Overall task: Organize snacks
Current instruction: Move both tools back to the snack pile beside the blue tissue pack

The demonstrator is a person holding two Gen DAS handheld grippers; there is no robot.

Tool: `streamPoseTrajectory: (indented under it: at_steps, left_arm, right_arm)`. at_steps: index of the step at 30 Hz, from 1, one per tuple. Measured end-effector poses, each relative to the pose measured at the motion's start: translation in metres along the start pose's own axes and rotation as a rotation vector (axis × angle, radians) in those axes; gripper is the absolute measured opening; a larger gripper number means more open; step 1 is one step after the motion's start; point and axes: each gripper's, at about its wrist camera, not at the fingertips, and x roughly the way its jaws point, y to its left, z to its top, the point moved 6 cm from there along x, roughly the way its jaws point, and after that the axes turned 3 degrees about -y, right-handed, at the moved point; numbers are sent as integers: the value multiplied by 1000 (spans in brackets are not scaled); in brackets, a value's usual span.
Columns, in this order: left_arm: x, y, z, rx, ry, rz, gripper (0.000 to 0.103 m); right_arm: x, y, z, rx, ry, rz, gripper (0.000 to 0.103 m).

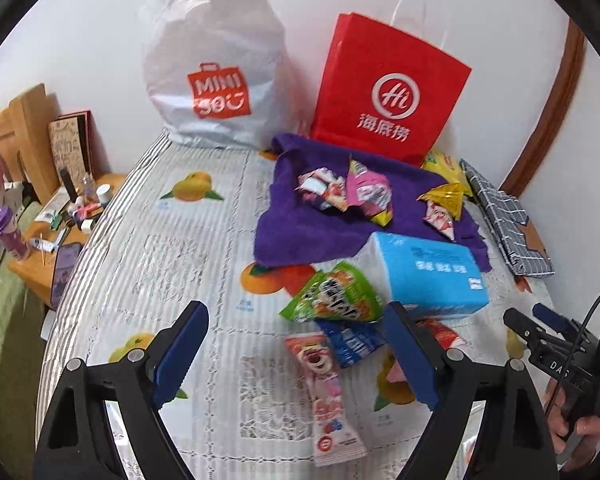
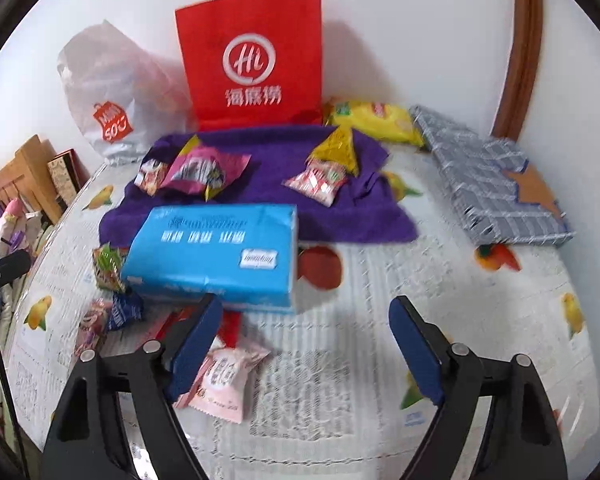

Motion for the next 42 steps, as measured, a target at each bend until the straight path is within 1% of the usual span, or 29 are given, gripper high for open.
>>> streamPoseTrajectory:
  at_steps: [3, 7, 9, 16, 20, 26, 32, 35, 38, 42]
  left_arm:
    - [4, 8, -2, -8, 9, 5, 88]
    - [12, 13, -5, -3, 32, 1, 88]
    - [16, 16, -6, 2, 36, 6, 88]
    - [27, 21, -5, 3, 49, -20, 88]
    - [33, 23, -6, 9, 60, -31, 88]
    - [41, 27, -7, 7, 80, -35, 88]
    - [46, 31, -10, -4, 93, -36, 88]
    - [48, 31, -11, -4, 98, -37, 88]
    - [48, 30, -12, -1, 101, -38, 88]
    - [48, 27, -13, 3, 102, -43, 88]
  right_arm:
    - [11, 16, -7, -20, 29, 51, 80]
    - [23, 39, -12, -69, 50, 73, 79]
    - [30, 51, -15, -93, 68, 97, 79]
    - [51, 72, -19, -135, 118, 107, 79]
    - [60, 74, -19, -135, 136, 96, 78]
    - [72, 76, -24, -141, 169, 88, 73]
    - [82, 75, -32, -144, 201, 78, 70]
    - [82, 74, -32, -140, 196, 84, 69]
    - [79, 73, -30, -138, 180, 82, 63]
    - [76, 72, -29, -140, 174, 94, 59]
